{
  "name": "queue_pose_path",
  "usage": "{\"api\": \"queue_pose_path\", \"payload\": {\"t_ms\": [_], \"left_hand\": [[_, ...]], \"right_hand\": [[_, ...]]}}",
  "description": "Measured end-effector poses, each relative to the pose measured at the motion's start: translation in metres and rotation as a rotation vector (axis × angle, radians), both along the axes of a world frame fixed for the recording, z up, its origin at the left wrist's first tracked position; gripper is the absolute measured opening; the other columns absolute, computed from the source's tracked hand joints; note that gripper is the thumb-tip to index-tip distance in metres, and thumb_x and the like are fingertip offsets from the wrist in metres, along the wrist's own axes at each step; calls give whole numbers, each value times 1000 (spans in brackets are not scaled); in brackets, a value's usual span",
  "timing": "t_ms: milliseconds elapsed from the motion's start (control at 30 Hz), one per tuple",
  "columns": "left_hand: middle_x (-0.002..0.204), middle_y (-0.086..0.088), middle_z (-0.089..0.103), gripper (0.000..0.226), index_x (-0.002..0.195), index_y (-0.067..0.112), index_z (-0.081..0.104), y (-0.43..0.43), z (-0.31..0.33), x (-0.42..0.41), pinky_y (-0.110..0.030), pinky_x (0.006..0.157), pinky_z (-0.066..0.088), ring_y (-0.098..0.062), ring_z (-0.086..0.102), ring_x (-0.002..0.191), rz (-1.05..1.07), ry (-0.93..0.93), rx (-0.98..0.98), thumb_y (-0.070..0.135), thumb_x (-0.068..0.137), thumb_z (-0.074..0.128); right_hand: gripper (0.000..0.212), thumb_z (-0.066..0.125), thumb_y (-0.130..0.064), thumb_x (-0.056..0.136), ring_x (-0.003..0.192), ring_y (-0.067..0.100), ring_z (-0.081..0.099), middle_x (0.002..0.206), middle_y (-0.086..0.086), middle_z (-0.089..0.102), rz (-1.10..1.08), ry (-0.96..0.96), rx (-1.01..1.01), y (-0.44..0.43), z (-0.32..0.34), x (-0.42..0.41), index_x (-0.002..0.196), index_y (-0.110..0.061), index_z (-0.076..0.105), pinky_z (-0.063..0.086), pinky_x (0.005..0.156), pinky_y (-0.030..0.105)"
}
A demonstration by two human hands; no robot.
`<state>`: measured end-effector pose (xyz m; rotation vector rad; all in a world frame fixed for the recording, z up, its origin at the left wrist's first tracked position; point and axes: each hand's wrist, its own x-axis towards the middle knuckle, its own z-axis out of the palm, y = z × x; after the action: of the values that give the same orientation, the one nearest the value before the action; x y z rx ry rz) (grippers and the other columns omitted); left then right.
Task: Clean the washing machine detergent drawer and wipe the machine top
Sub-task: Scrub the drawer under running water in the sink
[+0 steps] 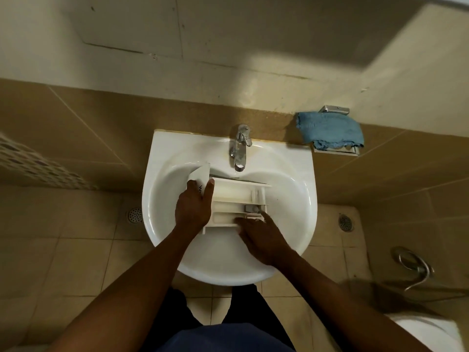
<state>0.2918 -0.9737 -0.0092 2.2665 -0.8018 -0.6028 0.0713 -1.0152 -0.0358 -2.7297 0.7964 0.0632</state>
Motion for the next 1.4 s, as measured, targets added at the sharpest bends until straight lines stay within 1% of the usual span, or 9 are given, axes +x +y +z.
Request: {"api": "queue_pose_path", "payload": {"t_ms": [133, 300, 400, 567, 667, 733, 867, 1067, 1400], "left_hand": [[95, -15, 71, 57, 108, 4, 58, -1, 2, 0, -42, 81, 54, -35, 69, 91, -14, 0, -9, 59, 101, 43], [96, -15, 71, 60, 109, 5, 58, -2, 0, 1, -42, 82, 53, -35, 69, 93, -16, 13, 11, 62, 101, 41], [89, -14, 70, 59, 103, 6, 57, -1, -1, -1, -40, 77, 52, -36, 69, 88, -18, 11, -3, 62, 100, 42], [90, -16, 70, 57, 103, 6, 57, -2, 0, -2, -41, 79, 52, -37, 69, 89, 0, 10, 3, 61, 100, 43], [90, -16, 70, 57, 104, 5, 57, -1, 2, -3, -38, 77, 49, -37, 68, 89, 4, 10, 7, 60, 101, 43], [89, -14, 69, 57, 104, 6, 57, -1, 2, -2, -38, 76, 48, -36, 68, 89, 3, 10, 16, 61, 101, 43], [88, -14, 70, 58, 106, 6, 57, 0, 3, -2, -39, 77, 52, -34, 68, 86, 1, 6, 12, 62, 100, 42], [89, -14, 70, 62, 108, 6, 57, -2, 4, -1, -38, 74, 50, -34, 68, 88, 0, 4, 37, 65, 99, 39], [91, -13, 70, 64, 109, 7, 57, -1, 4, 0, -41, 79, 51, -34, 68, 90, -6, 15, 56, 67, 100, 37]], "right_hand": [[45, 34, -40, 109, 96, 22, 71, 99, 7, 75, -41, -121, 58, 13, 20, 55, 113, -10, 68, 28, 121, 53], [49, 36, -44, 108, 121, 19, 63, 135, 6, 66, -61, -128, 97, 32, 7, 39, 143, -13, 52, 21, 125, 49], [40, 39, -41, 108, 113, 17, 67, 127, -1, 71, -73, -79, 8, 5, -3, -4, 136, -22, 61, 29, 122, 49], [35, 49, -40, 96, 67, 22, 68, 72, 0, 71, -340, -269, 216, -39, 16, 34, 78, -18, 69, 50, 62, 30], [27, 54, -21, 95, 58, 21, 62, 63, 2, 66, -940, -608, 901, -77, 34, 73, 80, -7, 71, 52, 52, 26], [31, 47, -17, 101, 69, 32, 65, 78, 18, 66, -1125, -730, 1397, -101, 45, 91, 84, 2, 65, 60, 60, 30], [44, 35, -22, 106, 94, 37, 73, 102, 26, 73, -1126, -827, 1740, -122, 49, 115, 111, 10, 63, 61, 86, 41], [46, 30, -22, 106, 77, 30, 76, 79, 18, 75, -1109, -857, 1901, -121, 59, 131, 101, 8, 64, 53, 98, 44], [40, 32, -10, 97, 84, 37, 76, 96, 27, 74, -1103, -813, 1841, -110, 50, 111, 98, 13, 65, 65, 73, 40]]}}
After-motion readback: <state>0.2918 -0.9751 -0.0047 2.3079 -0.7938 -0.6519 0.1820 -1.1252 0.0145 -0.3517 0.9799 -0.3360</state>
